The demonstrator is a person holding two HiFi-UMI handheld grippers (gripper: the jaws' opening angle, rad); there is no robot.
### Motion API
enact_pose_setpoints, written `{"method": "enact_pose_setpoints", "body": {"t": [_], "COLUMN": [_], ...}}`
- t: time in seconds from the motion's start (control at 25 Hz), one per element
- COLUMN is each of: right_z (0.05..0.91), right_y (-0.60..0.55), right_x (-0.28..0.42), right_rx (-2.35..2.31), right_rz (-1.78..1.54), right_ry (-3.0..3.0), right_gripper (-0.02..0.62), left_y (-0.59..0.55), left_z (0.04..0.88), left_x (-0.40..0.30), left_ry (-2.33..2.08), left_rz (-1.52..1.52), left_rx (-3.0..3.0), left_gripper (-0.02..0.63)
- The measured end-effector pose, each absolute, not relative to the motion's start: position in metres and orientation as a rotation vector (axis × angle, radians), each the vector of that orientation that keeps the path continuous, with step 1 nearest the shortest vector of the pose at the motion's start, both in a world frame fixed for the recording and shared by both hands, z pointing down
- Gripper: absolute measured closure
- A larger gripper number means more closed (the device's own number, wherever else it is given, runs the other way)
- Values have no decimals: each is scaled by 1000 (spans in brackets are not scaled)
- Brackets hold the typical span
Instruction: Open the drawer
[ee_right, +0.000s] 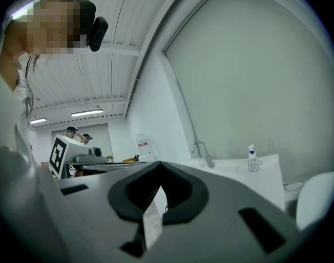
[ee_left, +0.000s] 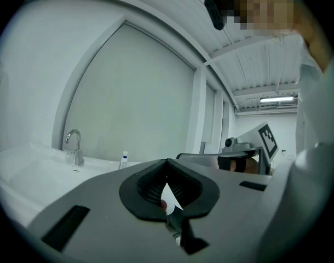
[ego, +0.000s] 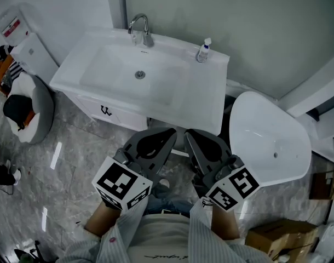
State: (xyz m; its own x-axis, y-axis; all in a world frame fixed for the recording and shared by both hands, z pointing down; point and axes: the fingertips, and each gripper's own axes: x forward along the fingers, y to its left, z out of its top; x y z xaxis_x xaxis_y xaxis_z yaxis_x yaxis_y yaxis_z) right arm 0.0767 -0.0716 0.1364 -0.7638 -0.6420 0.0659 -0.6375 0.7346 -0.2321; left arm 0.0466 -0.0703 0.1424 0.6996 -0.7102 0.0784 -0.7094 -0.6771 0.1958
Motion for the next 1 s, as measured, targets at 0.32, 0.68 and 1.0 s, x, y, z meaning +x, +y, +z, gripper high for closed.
{"method": "enact_pose_setpoints", "body": {"t": [0.32, 0.68, 1.0], "right_z": [142, 148, 145], "right_y": [-63, -55, -57], "right_x": [78, 75, 80], "right_rx": [-1049, -997, -1016], "right_rz": [-421, -463, -444], "right_ry": [2907, 2930, 2924], "right_gripper": [586, 586, 586], "left_y": [-67, -63, -65], "left_z": [149, 148, 149], "left_x": [44, 41, 47], "left_ry": [-1160, -1184, -1115], "left_rz": [38, 69, 82], "left_rx": [2694, 2726, 2782], "left_gripper": [589, 589, 589]}}
